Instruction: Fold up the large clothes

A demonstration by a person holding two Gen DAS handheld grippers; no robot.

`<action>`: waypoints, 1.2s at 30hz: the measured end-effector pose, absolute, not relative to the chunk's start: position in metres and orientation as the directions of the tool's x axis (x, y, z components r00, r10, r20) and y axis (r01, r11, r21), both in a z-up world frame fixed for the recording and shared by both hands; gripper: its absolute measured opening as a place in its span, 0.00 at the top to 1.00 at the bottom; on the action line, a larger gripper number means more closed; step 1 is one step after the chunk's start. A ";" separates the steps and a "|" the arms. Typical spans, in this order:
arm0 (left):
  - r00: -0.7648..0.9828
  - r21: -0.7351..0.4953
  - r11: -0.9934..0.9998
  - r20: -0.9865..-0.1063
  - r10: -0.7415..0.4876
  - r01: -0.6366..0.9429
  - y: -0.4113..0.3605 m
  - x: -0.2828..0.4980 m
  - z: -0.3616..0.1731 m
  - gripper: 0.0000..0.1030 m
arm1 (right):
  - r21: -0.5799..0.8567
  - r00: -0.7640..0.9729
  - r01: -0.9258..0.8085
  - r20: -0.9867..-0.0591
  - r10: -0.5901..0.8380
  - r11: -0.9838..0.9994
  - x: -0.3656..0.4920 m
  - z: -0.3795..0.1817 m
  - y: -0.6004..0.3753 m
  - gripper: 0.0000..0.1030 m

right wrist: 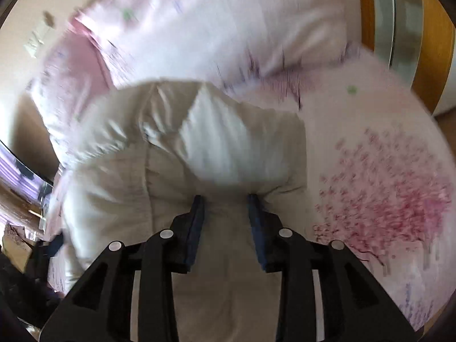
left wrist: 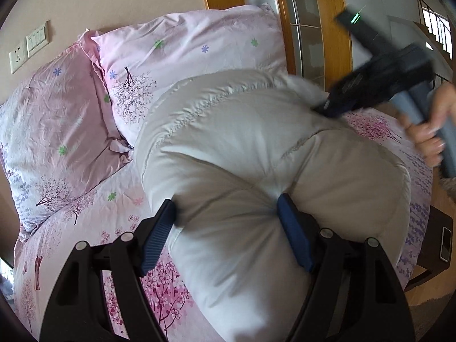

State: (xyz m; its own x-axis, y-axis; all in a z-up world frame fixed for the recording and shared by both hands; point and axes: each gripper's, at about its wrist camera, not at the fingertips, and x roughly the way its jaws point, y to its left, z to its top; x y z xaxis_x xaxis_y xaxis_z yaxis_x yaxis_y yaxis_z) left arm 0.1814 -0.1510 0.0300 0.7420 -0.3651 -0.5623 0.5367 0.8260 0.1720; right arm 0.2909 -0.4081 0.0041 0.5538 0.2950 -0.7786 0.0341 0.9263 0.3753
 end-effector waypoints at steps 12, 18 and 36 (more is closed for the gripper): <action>0.753 0.044 0.860 -0.507 -0.420 0.509 -0.121 0.183 0.059 0.24 | 0.371 0.555 0.035 -0.779 0.291 0.928 0.295 -0.005 -0.420 0.68; 0.720 -0.077 0.871 -0.529 -0.449 0.486 -0.079 0.196 0.064 0.23 | 0.465 0.698 -0.074 -0.608 0.379 0.882 0.222 0.017 -0.422 0.68; 0.505 -0.426 0.755 -0.566 -0.652 0.498 -0.078 0.230 0.024 0.12 | 0.519 0.642 0.013 -0.660 0.391 0.855 0.195 -0.046 -0.415 0.64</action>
State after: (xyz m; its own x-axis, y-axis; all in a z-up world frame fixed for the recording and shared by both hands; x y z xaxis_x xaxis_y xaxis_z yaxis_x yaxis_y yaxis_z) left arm 0.2296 -0.0783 0.0241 0.5051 -0.6518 -0.5657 0.4978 0.7555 -0.4260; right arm 0.1947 -0.4150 -0.0457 0.6420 0.3909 -0.6596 0.0131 0.8545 0.5192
